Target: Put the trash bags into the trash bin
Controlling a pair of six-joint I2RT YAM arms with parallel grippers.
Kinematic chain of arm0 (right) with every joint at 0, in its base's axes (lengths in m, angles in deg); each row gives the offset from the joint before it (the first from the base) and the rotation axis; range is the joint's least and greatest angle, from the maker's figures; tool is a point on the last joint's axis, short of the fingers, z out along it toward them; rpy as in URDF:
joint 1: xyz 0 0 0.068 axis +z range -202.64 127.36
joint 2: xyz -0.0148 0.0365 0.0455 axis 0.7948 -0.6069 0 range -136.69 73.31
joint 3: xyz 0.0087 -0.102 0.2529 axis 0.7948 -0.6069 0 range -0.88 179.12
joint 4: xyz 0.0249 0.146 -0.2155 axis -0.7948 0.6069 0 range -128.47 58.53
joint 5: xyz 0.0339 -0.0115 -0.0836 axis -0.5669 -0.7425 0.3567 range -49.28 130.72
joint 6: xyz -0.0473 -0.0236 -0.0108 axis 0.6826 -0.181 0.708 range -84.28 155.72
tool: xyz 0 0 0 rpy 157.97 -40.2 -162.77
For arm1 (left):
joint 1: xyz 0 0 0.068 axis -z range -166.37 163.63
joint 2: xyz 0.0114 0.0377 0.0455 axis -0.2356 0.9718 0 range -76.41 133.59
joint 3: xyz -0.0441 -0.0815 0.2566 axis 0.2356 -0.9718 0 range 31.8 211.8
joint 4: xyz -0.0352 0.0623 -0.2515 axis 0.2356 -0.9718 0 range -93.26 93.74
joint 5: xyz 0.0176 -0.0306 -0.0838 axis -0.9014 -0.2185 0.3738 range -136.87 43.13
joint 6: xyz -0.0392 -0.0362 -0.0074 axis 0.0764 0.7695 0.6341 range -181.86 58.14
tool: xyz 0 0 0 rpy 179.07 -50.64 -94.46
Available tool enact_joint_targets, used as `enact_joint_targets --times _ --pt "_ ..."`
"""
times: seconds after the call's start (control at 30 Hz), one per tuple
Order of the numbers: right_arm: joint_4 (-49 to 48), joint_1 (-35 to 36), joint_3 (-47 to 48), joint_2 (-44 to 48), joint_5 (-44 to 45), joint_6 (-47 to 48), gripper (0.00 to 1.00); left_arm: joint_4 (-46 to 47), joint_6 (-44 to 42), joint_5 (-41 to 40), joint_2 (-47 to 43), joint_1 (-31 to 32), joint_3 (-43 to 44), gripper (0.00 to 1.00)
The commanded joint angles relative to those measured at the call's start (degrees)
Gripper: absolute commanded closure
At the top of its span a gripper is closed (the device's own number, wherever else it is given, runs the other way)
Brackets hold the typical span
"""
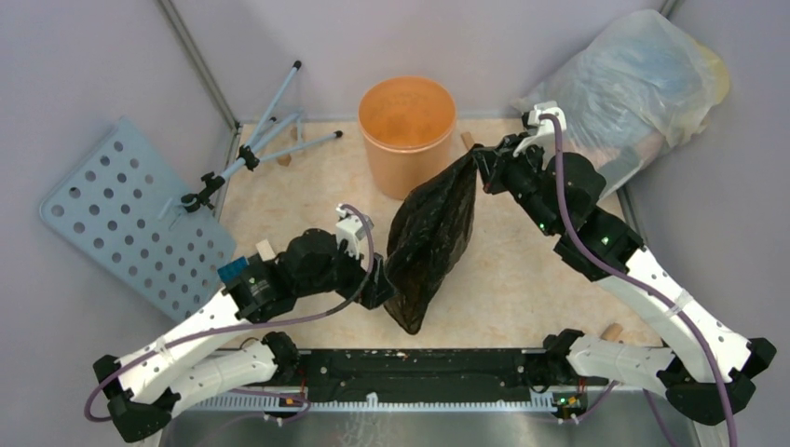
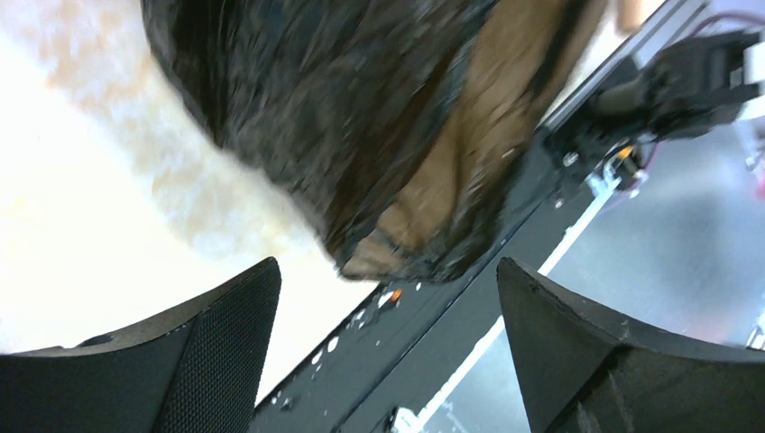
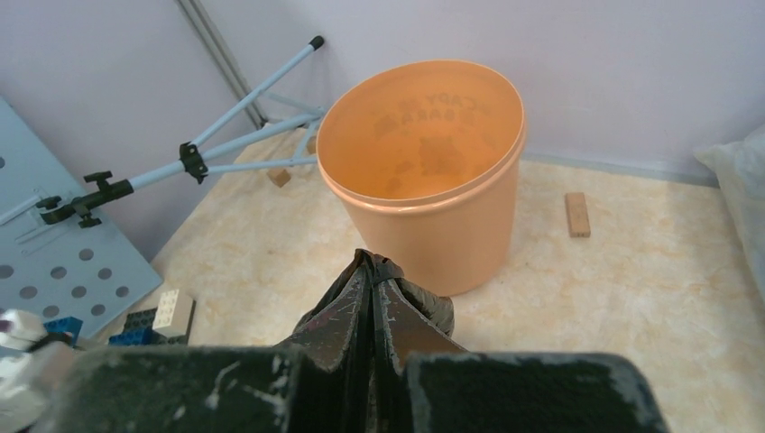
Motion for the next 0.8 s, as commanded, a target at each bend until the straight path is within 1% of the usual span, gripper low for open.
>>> enact_joint_targets --times 0.0,0.13,0.23,0.5,0.67,0.77 --pt "-1.91 0.25 0.22 1.4 -1.35 -0.21 1.0 5.03 2.2 0.74 -2.35 0.08 -6.33 0.05" --pt "-1.62 0.24 0.14 1.77 -1.69 -0.4 1.0 14.94 2.57 5.26 -2.72 0.25 -12.62 0.04" --pt "-1.37 0.23 0.06 1.91 -1.69 -0.6 1.0 17.86 2.47 4.69 -1.66 0.43 -14.86 0.12" --pt "-1.05 0.25 -0.15 2.38 -1.41 -0.73 1.0 29.07 5.01 9.83 1.25 1.48 -20.23 0.14" --pt "-1.14 0.23 -0.13 2.17 -1.73 -0.72 1.0 35.73 8.18 8.53 1.85 4.9 -22.66 0.2" --pt "-1.31 0.25 0.09 1.73 -2.51 -1.07 1.0 41.81 10.83 6.53 2.39 8.12 -25.27 0.23"
